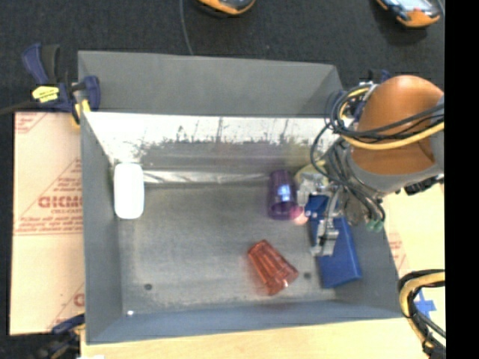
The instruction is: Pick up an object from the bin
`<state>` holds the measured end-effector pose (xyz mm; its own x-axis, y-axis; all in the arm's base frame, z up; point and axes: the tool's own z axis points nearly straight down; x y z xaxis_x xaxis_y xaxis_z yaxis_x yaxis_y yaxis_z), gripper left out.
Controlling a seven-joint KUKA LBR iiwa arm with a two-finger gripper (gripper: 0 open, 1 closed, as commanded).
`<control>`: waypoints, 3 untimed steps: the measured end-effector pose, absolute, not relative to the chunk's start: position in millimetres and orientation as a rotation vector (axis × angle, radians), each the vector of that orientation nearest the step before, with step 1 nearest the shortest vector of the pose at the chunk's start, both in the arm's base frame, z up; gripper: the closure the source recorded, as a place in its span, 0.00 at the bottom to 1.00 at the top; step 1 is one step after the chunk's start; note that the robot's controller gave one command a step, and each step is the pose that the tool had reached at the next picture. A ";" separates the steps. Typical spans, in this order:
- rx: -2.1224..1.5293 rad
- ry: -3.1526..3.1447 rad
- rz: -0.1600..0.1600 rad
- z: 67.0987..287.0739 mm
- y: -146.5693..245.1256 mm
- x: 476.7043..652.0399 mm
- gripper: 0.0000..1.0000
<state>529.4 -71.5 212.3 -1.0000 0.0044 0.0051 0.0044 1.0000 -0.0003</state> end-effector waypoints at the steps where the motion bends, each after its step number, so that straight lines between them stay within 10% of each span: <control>1: -0.003 -3.145 0.002 216.5 -71.2 530.9 0.00; 2: 0.035 -3.149 0.004 154.5 -53.3 487.8 0.00; 3: 0.000 -3.157 0.005 126.0 -46.8 483.4 0.00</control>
Offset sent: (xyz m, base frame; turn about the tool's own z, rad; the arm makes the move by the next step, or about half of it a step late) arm -0.0558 0.0252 -0.0780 -0.0339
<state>483.4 -46.8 126.0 -0.9999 -0.0003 -0.0150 -0.0003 1.0000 -0.0031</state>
